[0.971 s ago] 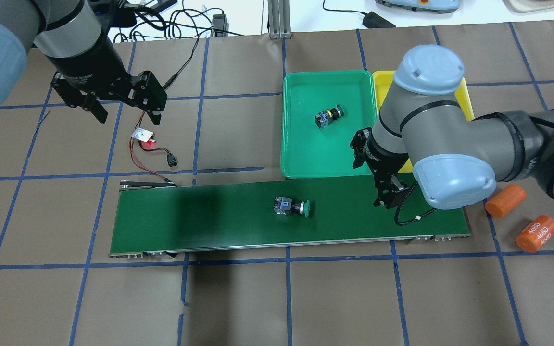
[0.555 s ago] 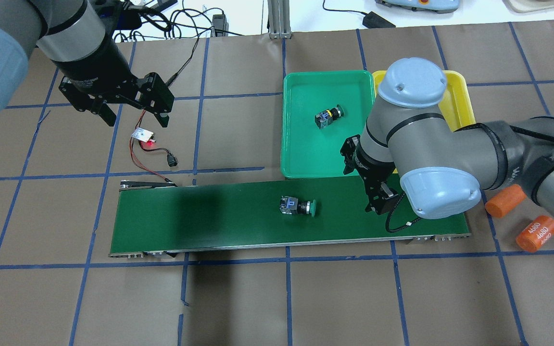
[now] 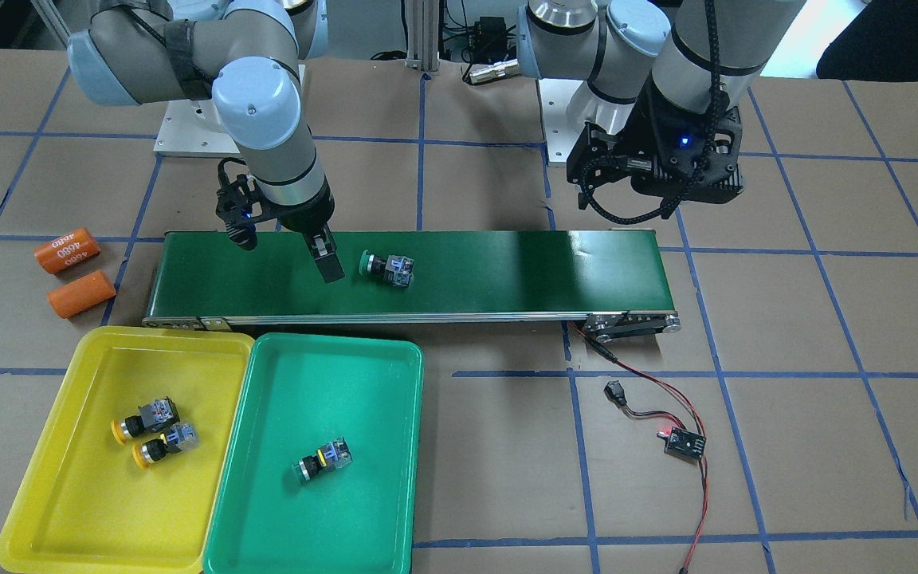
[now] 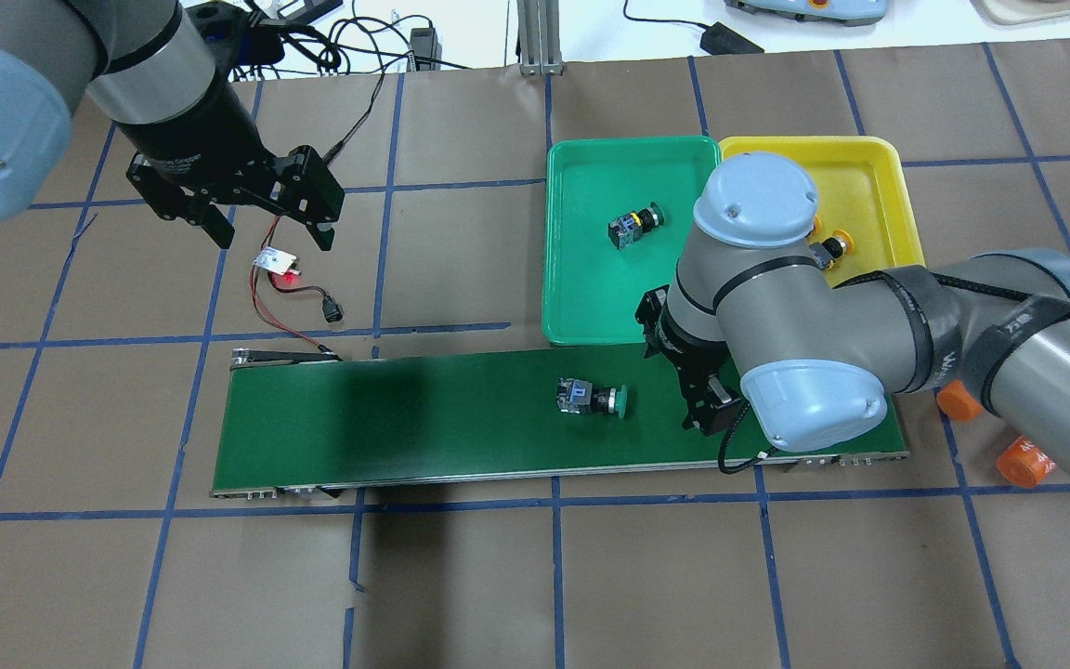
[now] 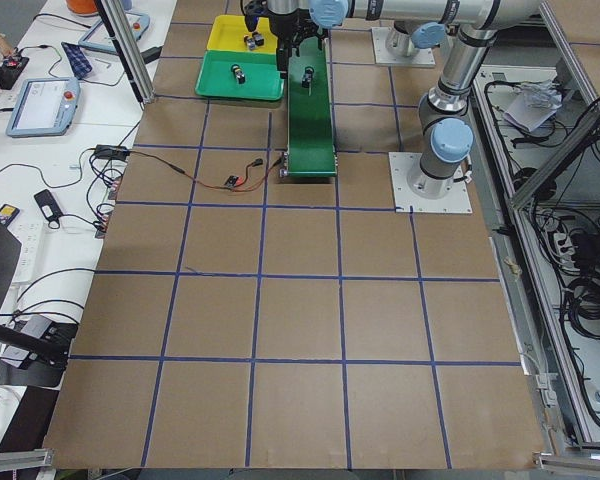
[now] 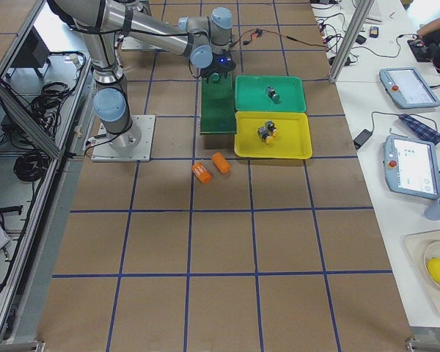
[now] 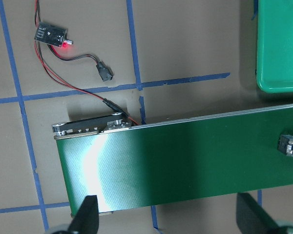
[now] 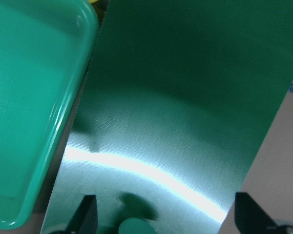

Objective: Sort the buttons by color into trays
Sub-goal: 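Lower the right gripper onto the green button as it rides the belt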

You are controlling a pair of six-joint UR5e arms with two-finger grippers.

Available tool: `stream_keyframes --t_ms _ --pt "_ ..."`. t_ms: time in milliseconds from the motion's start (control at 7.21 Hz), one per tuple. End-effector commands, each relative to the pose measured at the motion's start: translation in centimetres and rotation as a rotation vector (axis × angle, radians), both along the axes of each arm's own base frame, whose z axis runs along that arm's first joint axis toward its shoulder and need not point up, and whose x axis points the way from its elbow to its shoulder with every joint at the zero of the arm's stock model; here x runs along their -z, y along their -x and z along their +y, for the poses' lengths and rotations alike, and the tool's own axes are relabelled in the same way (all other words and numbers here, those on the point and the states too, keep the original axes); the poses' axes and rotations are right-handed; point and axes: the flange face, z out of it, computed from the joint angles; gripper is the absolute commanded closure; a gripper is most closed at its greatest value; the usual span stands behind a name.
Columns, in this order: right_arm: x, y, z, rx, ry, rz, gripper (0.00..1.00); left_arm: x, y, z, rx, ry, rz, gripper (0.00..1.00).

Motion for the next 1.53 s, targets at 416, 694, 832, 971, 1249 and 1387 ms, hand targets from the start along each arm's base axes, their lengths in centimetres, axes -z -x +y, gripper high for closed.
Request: stream_keyframes --t_ms 416,694,832,971,1249,1387 --pt "2.5 -1.1 0.1 0.009 -0.041 0.011 0.0 -0.3 -0.6 0.2 0.005 0.007 -0.05 0.0" --pt "2.7 -1.1 0.1 0.011 -0.046 0.012 0.0 0.0 -0.5 0.1 0.005 0.002 -0.046 0.0" --pt "3.0 -1.1 0.0 0.012 -0.053 0.014 0.0 -0.2 -0.5 0.3 0.003 0.005 -0.044 0.0" --pt "2.9 -1.1 0.0 0.014 -0.052 0.015 0.0 -0.2 -0.5 0.3 0.003 0.005 -0.044 0.0" --pt "3.1 -1.0 0.0 0.014 -0.054 0.025 0.42 0.0 -0.5 0.3 0.005 0.002 -0.044 0.0" --pt "3.0 -1.0 -0.1 0.008 -0.051 0.024 0.99 -0.1 -0.5 0.3 0.005 0.004 -0.044 0.0"
